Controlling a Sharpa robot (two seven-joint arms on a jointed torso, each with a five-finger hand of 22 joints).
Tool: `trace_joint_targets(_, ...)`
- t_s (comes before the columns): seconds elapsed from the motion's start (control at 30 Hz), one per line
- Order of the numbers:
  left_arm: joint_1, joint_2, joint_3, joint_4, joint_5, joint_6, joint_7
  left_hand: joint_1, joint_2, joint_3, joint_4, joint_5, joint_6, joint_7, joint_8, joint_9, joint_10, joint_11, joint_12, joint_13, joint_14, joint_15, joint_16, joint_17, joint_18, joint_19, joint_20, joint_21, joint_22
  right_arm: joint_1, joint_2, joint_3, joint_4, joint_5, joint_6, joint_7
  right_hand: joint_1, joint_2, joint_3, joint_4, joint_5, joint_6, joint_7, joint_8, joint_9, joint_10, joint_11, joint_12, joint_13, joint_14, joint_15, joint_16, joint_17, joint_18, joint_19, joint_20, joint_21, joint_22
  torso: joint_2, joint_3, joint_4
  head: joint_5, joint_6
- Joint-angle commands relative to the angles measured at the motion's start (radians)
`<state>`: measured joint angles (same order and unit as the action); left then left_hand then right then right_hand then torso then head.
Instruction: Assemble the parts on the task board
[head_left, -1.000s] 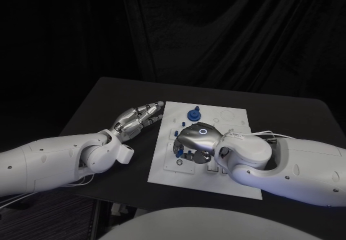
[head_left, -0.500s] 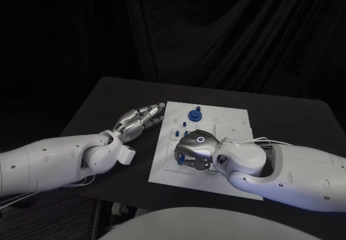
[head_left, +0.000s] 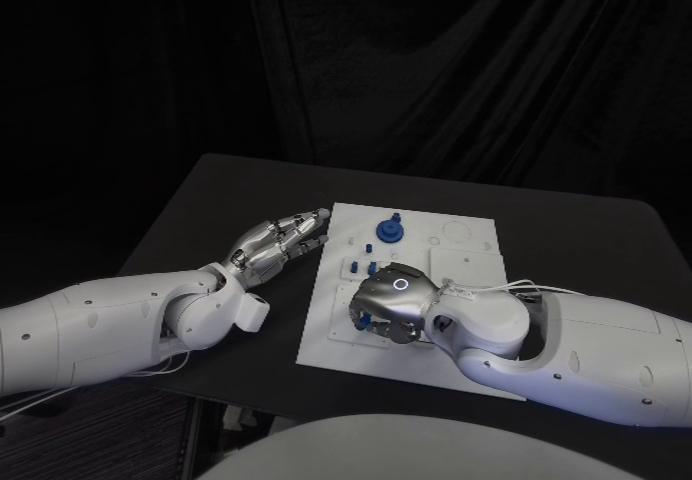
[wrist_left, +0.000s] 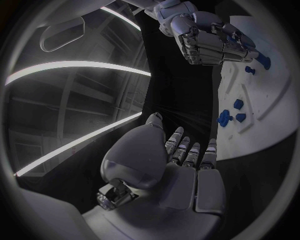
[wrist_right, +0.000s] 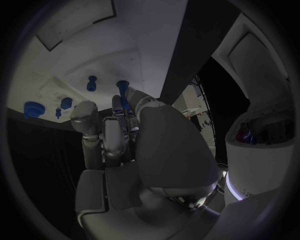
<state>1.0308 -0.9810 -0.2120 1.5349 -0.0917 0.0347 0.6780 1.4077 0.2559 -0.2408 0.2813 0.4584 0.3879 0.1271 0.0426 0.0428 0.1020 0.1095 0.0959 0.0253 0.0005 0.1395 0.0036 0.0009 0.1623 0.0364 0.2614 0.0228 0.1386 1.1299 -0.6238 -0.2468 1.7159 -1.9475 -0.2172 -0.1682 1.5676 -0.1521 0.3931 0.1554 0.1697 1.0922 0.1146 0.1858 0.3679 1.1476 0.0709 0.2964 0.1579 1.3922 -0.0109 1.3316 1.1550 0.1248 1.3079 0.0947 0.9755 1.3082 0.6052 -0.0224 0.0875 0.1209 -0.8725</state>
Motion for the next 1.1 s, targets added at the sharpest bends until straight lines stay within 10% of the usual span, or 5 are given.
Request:
trace_joint_targets(0.03, -0.002, -0.003, 0.001, 0.005, 0.005, 0.012, 0.038, 0.008, 0.001, 0.004, -0.002, 0.002, 0.005, 0.005, 0.003, 0.002, 0.0, 0.004, 0.003, 0.001, 0.0, 0.006, -0.003, -0.001, 0.019, 0.001, 0.005, 0.004, -0.001, -0.006, 0.002, 0.0, -0.003, -0.042, -0.031, 0.007, 0.003, 0.011, 0.002, -0.007, 0.004, 0.006, 0.0, 0.007, 0.0, 0.026, -0.021, 0.003, 0.002, -0.001, -0.005, -0.002, 0.002, -0.01, 0.0, -0.002, 0.002, 0.112, 0.0, -0.0001, -0.0002, 0.001, 0.0)
trace_joint_targets(0.53, -0.005, 0.002, 0.001, 0.003, 0.005, 0.019, 0.029, 0.028, -0.001, 0.011, -0.013, 0.017, 0.036, 0.012, 0.01, 0.006, -0.004, 0.008, 0.003, 0.001, 0.002, 0.015, -0.003, 0.0, 0.019, 0.002, 0.01, 0.004, -0.002, -0.018, 0.016, 0.0, -0.031, -0.05, 0.001, 0.005, -0.041, -0.002, -0.002, 0.008, -0.026, -0.058, 0.01, -0.04, -0.014, -0.007, -0.005, -0.033, -0.004, -0.015, 0.007, -0.018, -0.02, -0.008, -0.015, 0.005, -0.026, 0.105, 0.0, -0.0001, 0.0001, 0.0, 0.0)
trace_joint_targets(0.7, -0.006, 0.003, 0.001, 0.001, 0.005, 0.019, 0.028, 0.03, -0.001, 0.012, -0.014, 0.02, 0.044, 0.013, 0.011, 0.007, -0.005, 0.008, 0.003, 0.001, 0.002, 0.015, -0.003, 0.0, 0.019, 0.002, 0.011, 0.004, -0.002, -0.023, 0.018, 0.0, -0.035, -0.05, 0.013, 0.006, -0.1, -0.039, -0.014, 0.039, -0.064, -0.204, -0.029, -0.12, -0.052, -0.09, 0.026, -0.082, -0.015, -0.035, 0.034, -0.036, -0.044, -0.003, -0.037, 0.027, -0.07, 0.094, 0.0, 0.0, -0.0001, 0.001, 0.0)
trace_joint_targets(1.1, -0.007, 0.008, 0.001, -0.006, 0.005, 0.021, 0.025, 0.046, -0.008, 0.014, -0.029, 0.033, 0.063, 0.019, 0.017, 0.009, -0.009, 0.015, 0.002, 0.001, 0.0, -0.004, -0.004, -0.001, 0.02, 0.002, 0.008, 0.004, -0.005, -0.018, -0.024, 0.0, -0.024, 0.023, -0.087, 0.042, -0.089, -0.052, -0.112, 0.084, -0.108, -0.421, -0.083, -0.122, -0.142, -0.304, 0.054, -0.054, 0.019, -0.057, 0.037, -0.044, -0.059, 0.007, -0.057, 0.037, -0.141, 0.085, 0.0, -0.0001, 0.0002, 0.005, 0.0)
